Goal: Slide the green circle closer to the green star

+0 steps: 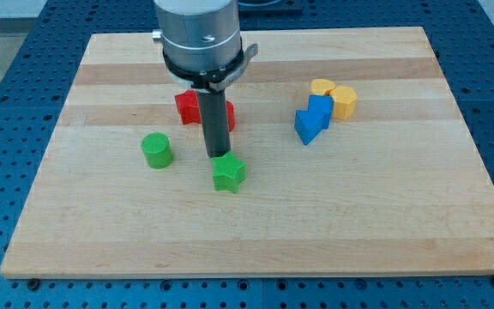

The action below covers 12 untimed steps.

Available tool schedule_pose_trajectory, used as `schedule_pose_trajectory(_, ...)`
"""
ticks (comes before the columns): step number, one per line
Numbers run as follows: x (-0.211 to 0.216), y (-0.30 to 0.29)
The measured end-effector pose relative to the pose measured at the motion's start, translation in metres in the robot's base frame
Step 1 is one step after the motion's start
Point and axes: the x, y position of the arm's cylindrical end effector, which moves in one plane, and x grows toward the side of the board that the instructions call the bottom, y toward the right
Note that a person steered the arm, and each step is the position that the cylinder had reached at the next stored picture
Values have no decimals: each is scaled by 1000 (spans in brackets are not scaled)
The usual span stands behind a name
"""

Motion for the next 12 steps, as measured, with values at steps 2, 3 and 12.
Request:
schedule_pose_trajectory(2,-21,-47)
schedule_pose_trajectory(3,-21,-93)
schedule_pose_trajectory(12,57,-137)
